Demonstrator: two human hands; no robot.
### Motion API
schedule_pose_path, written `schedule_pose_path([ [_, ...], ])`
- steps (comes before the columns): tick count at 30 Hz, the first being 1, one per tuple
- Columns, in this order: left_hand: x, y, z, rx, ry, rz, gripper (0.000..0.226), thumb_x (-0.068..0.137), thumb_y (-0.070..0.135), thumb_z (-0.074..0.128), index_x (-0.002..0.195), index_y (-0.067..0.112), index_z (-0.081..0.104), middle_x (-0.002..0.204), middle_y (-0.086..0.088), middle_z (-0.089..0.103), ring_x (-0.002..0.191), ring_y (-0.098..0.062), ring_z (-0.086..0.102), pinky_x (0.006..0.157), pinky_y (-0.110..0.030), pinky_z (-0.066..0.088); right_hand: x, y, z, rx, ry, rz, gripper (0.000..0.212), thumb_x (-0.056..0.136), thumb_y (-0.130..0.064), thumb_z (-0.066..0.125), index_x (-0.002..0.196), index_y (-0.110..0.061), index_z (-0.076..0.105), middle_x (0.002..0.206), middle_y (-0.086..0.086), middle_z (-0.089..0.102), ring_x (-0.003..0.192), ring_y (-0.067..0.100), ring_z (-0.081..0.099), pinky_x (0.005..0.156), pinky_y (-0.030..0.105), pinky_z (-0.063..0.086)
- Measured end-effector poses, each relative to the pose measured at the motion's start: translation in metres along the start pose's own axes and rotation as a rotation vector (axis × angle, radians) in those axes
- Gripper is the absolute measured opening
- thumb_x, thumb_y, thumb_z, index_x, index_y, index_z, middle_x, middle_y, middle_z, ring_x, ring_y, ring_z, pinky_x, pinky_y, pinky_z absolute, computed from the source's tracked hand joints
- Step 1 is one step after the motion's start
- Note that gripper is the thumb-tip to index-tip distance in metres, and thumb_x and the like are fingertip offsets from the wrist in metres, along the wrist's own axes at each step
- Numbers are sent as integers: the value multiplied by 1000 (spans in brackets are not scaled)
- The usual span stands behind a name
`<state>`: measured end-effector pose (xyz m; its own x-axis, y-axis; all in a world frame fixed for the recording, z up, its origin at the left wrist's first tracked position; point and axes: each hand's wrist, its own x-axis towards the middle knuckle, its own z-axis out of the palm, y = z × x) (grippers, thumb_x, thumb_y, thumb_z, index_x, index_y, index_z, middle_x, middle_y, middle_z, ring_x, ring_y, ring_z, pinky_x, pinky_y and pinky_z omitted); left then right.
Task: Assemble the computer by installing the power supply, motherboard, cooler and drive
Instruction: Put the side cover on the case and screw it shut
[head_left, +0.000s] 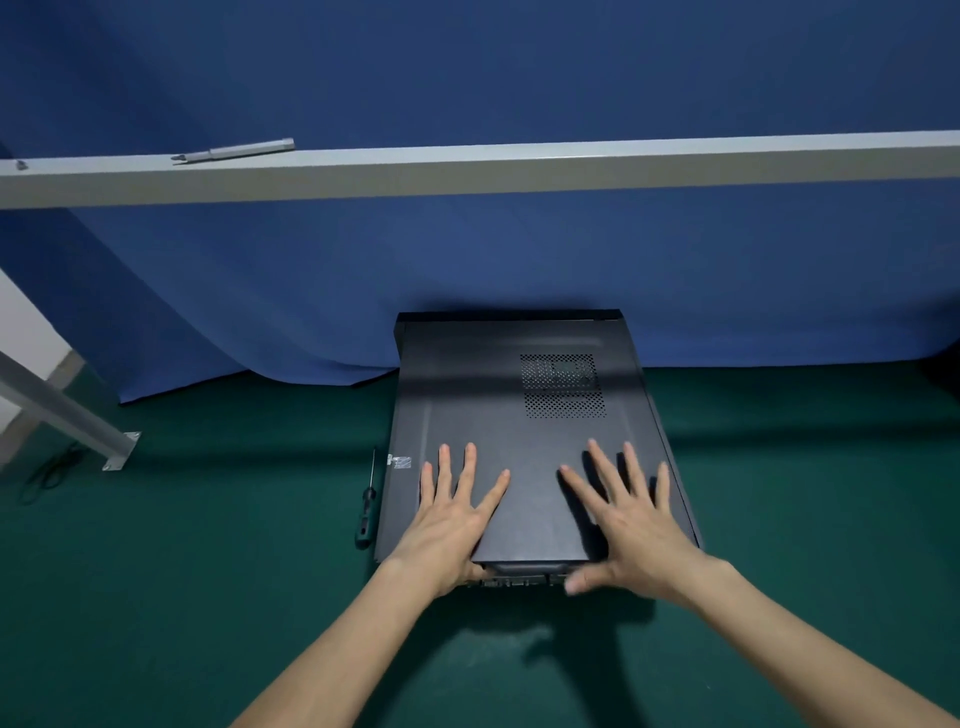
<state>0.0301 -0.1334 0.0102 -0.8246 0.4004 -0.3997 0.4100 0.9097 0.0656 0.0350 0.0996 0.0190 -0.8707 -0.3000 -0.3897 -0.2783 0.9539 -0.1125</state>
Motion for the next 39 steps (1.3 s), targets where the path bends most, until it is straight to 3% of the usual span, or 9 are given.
schedule_pose_path([
  [1, 0, -1, -1, -10, 0, 5, 113, 83, 44, 68, 147, 27, -22, 145, -20, -40, 129, -46, -39, 112, -55, -15, 1, 2, 7, 20, -52, -15, 135, 54, -84, 60, 145, -36, -27, 148, 2, -43, 134, 39, -39, 103, 63, -22],
  [3, 0, -1, -2, -21, -6, 8, 113, 82, 45, 69, 147, 27, -22, 146, -19, -39, 129, -45, -39, 114, -55, -14, 2, 5, 17, -20, -19, -12, 135, 61, -71, 71, 136, -41, -37, 148, 1, -43, 133, 39, -41, 106, 68, -15],
  [10, 6, -3, -6, 6, -64, 13, 125, 72, 50, 75, 147, 27, -23, 144, -18, -42, 129, -45, -39, 114, -57, -10, 11, 11, 21, -144, 69, -10, 120, 74, -69, 63, 133, -42, -38, 159, 5, -23, 143, 43, -21, 109, 69, 6],
  [16, 10, -5, -7, 68, -71, 6, 129, 68, 56, 75, 146, 28, -24, 146, -17, -39, 133, -47, -33, 115, -58, -7, 14, 13, 16, -158, 45, -19, 122, 70, -70, 66, 142, -42, -29, 161, 2, -18, 144, 42, -16, 108, 66, 11],
  [24, 5, -6, -1, 108, -2, 30, 119, 77, 47, 72, 145, 32, -24, 151, -20, -30, 137, -49, -24, 116, -56, -5, 8, 14, 19, -127, 9, -9, 113, 78, -47, 71, 148, -42, -17, 161, -1, -17, 143, 42, -20, 109, 70, 3],
  [30, 13, -6, -2, 110, -30, 26, 129, 67, 60, 74, 146, 32, -23, 150, -18, -32, 137, -48, -25, 116, -57, -4, 13, 17, 15, -83, -17, -16, 124, 65, -65, 73, 148, -43, -15, 160, -4, -17, 143, 39, -21, 108, 70, 0],
  [34, 9, -15, 6, -35, 26, 74, 135, 52, 72, 73, 145, 41, -19, 148, -5, -38, 135, -36, -36, 116, -50, -13, 11, 20, 16, -31, 5, -30, 129, 52, -81, 65, 147, -44, -15, 153, -8, -25, 142, 35, -27, 109, 68, -5],
  [36, 7, -24, 4, -201, 72, 88, 131, 47, 77, 70, 146, 48, -10, 155, 5, -27, 141, -27, -29, 117, -44, -10, 7, 17, 16, 38, 42, -37, 121, 52, -92, 46, 148, -44, -10, 158, -8, -21, 141, 31, -30, 109, 66, -11],
  [39, 22, -44, -10, -302, 292, 22, 97, 69, 74, 59, 149, 43, 14, 152, 9, 23, 138, -20, 18, 110, -37, 12, 8, 4, 12, 122, 181, -9, 94, 72, -88, 19, 151, -37, 22, 161, -3, 5, 147, 30, -12, 111, 66, -9],
])
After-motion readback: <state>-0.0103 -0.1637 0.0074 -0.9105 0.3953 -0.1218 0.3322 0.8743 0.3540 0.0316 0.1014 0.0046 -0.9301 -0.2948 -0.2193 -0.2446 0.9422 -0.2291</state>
